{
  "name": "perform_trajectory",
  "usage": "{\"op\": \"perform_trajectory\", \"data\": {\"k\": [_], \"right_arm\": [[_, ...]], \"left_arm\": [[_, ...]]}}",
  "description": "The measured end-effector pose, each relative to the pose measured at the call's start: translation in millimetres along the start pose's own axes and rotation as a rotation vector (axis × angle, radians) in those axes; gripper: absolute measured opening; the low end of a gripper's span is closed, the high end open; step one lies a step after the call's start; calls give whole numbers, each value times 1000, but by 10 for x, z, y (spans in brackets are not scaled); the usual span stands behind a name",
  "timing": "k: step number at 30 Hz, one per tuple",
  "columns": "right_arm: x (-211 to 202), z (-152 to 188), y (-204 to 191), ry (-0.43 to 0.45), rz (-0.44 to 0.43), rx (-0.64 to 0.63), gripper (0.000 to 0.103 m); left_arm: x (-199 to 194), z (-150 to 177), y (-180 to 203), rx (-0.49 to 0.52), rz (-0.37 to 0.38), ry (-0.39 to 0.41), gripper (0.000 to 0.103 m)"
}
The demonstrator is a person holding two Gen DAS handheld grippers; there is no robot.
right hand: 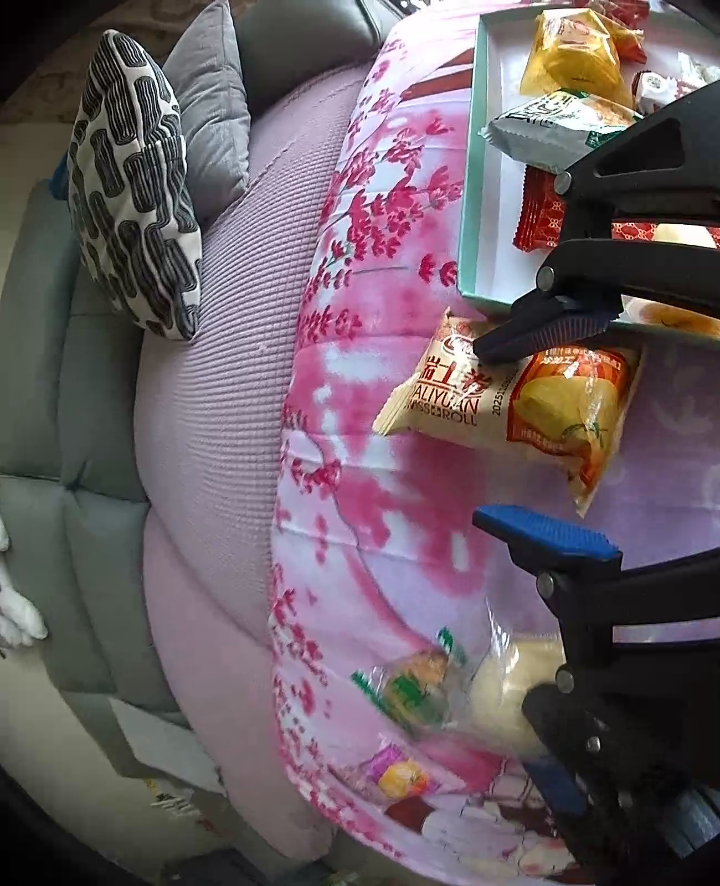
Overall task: Organize snacks
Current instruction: 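Lower the right tool to the orange-yellow roll pack while the left tool approaches the wrapped bun, then grasp the roll pack with the right tool while the left tool grasps the wrapped bun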
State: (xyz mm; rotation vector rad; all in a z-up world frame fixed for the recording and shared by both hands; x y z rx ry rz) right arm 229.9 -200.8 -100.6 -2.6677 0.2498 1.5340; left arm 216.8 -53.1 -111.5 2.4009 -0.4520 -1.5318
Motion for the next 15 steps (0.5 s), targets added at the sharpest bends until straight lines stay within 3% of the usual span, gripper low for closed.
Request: {"op": "perform_trajectory", "data": {"k": [6, 12, 15], "right_arm": [[38, 12, 76, -23, -3, 21, 57], [-47, 101, 1, -27, -51, 14, 42], [-102, 185, -25, -32, -89, 19, 41]], "left_arm": [[38, 18, -2, -8, 8, -16, 63], [72, 31, 0, -5, 10, -28, 64], [97, 45, 15, 5, 2, -35, 65]]}}
Point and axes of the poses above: each gripper's, at about its wrist camera, not at the fingertips, and x roughly the way its jaws point, y to its right, z to its underside, the point moved 10 cm from there along x, roughly the way its jaws point, and after that the axes turned 6 degrees about -y, right-handed, at the moved point
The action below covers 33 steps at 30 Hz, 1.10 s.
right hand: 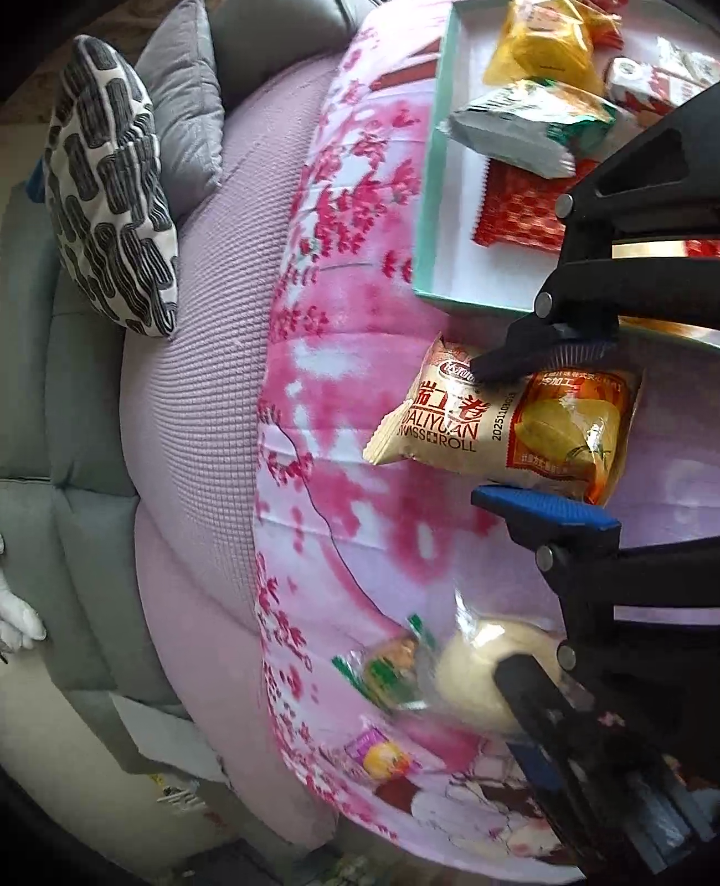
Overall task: Organize snacks
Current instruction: 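Grasp the roll pack with the right tool while the left tool grasps the wrapped bun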
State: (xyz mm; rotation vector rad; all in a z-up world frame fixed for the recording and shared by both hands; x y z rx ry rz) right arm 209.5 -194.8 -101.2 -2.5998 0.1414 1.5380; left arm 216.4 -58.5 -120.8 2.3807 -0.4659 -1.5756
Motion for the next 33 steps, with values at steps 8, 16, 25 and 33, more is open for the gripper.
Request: {"op": "perform_trajectory", "data": {"k": [8, 16, 25, 33], "right_arm": [[-158, 309, -94, -1, -47, -15, 37], [-275, 473, -90, 14, -65, 1, 31], [-462, 620, -59, 38, -119, 48, 30], [-655, 710, -15, 69, -146, 71, 29]], "left_arm": [[-5, 18, 20, 24, -20, 1, 62], [-127, 63, 163, 70, -24, 22, 51], [-297, 163, 263, 81, -12, 52, 46], [-462, 182, 352, 104, -10, 87, 42]]}}
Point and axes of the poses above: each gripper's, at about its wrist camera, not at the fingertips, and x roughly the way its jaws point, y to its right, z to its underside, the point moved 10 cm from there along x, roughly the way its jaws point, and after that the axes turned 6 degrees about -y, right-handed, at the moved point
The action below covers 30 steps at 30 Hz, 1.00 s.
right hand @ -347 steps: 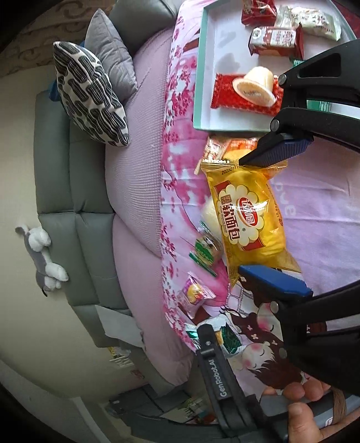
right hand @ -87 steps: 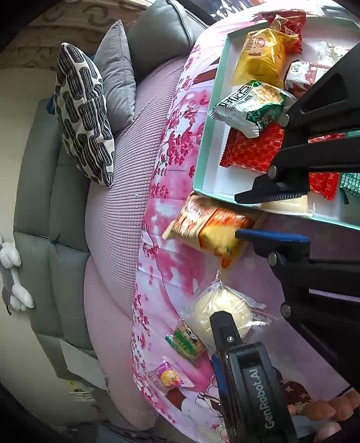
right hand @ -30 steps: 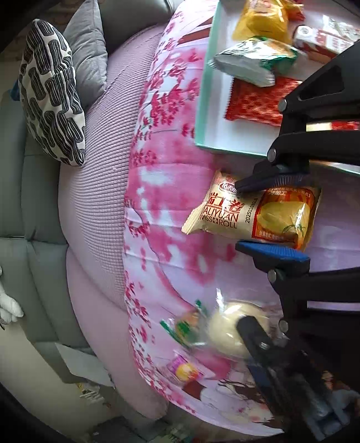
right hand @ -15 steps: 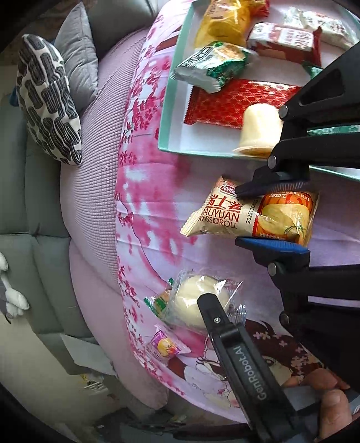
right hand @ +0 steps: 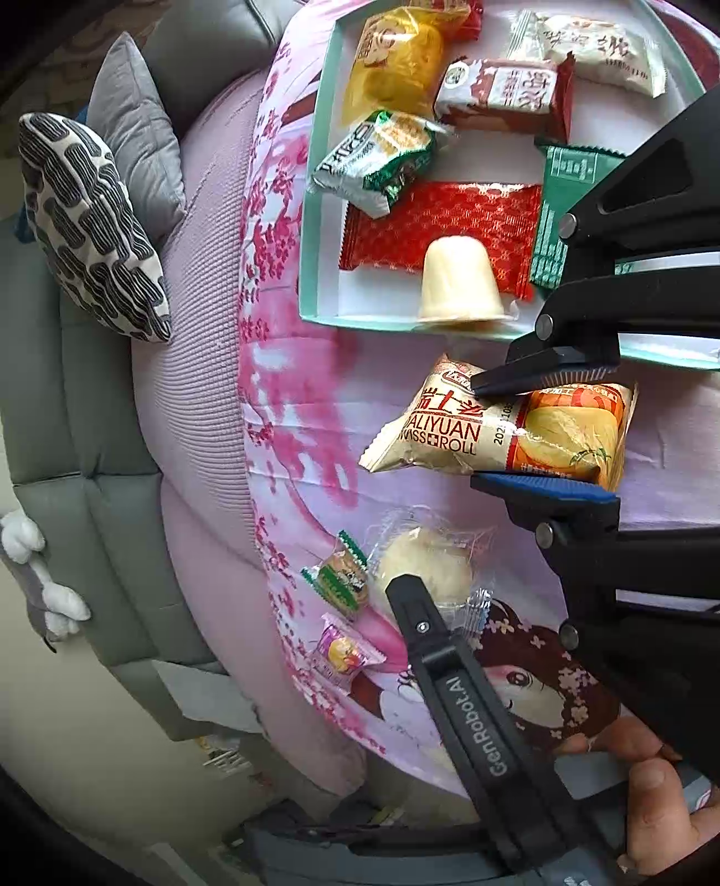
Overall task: Organize snacks
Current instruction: 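Grasp the roll pack with the right tool while the left tool grasps the wrapped bun, then carry the roll pack and the bun with both tools over the tray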
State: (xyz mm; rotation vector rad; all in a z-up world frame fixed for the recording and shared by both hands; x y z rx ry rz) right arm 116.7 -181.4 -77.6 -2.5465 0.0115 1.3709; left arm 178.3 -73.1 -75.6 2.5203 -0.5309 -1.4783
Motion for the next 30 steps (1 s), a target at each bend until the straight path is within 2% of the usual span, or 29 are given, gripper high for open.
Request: {"op": "perform_trajectory", "data": {"k": [10, 21, 26, 30], "right_arm": [[-168, -45, 80, 46, -54, 34, 29], [-415, -110, 94, 104, -112, 60, 30], [-589, -154, 222, 149, -100, 84, 30], [-730, -182, 482, 182, -53, 123, 30]], "left_arm": [[-243, -83, 120, 24, -5, 61, 42], [-515, -154, 414, 62, 38, 130, 42], [-564, -135, 602, 91, 75, 137, 42], [-605, -97, 805, 121, 126, 141, 42]]}}
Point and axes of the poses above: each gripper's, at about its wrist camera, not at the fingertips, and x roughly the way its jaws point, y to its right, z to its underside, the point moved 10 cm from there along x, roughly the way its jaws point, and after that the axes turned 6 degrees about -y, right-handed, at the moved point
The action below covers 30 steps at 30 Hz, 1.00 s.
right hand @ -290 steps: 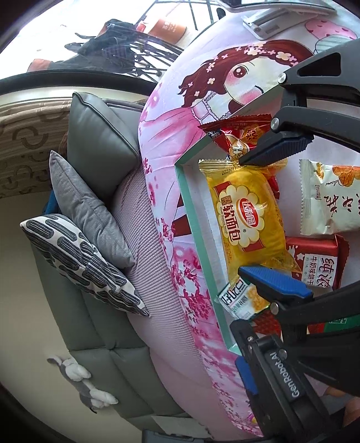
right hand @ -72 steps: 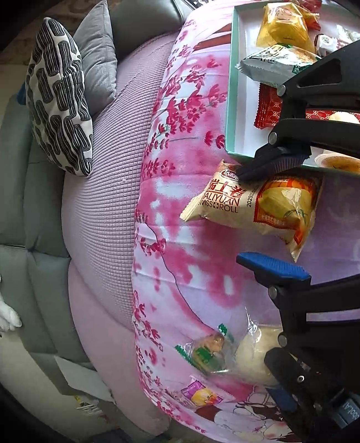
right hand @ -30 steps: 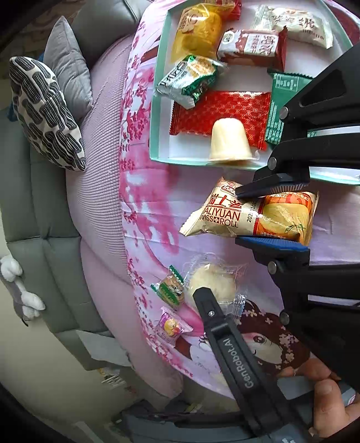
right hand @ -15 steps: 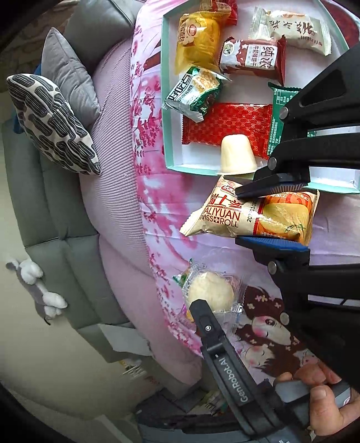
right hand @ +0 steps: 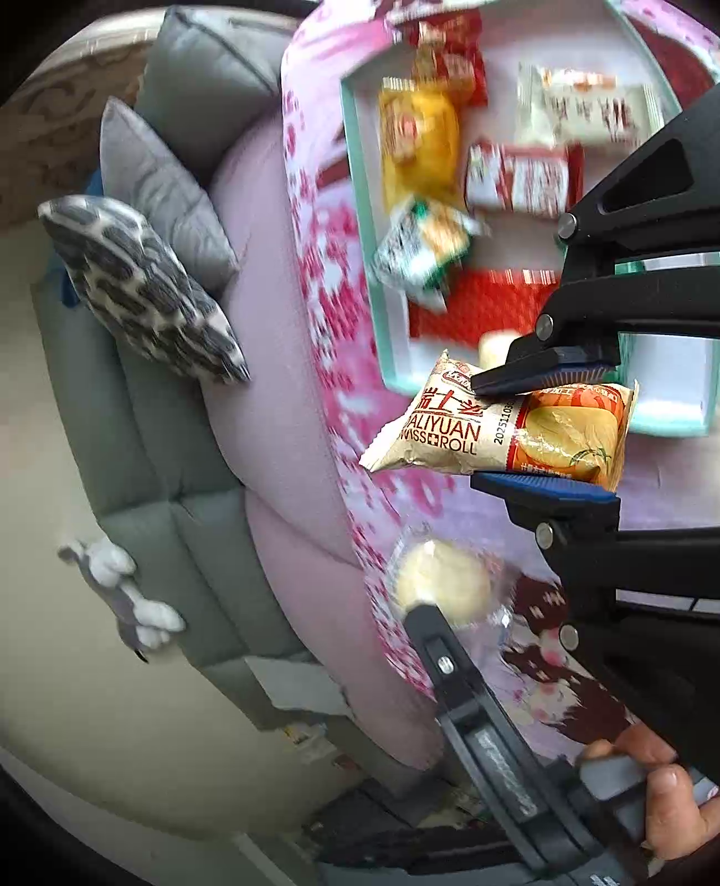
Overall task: Organize snacks
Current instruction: 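Carry the roll pack and the bun with both tools over the tray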
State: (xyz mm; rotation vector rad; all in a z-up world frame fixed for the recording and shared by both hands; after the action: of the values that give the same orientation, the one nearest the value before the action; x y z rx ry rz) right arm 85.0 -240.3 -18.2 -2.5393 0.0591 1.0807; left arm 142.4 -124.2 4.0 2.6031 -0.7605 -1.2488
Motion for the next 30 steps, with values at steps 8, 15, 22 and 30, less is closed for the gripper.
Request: {"op": "perform_trajectory", "data": {"k": [8, 15, 22, 30], "right_arm": [[-368, -125, 750, 79, 154, 132, 29], [-667, -154, 1125, 132, 253, 199, 29], [-804, -106, 1401, 146, 309, 263, 30], [-632, -12, 1481, 95, 310, 275, 30]], "left_arm": [[40, 66, 353, 57, 78, -19, 42], [109, 183, 702, 113, 147, -43, 42], [250, 323, 993, 166, 183, -57, 42], [430, 408, 1160, 198, 190, -55, 28]]}}
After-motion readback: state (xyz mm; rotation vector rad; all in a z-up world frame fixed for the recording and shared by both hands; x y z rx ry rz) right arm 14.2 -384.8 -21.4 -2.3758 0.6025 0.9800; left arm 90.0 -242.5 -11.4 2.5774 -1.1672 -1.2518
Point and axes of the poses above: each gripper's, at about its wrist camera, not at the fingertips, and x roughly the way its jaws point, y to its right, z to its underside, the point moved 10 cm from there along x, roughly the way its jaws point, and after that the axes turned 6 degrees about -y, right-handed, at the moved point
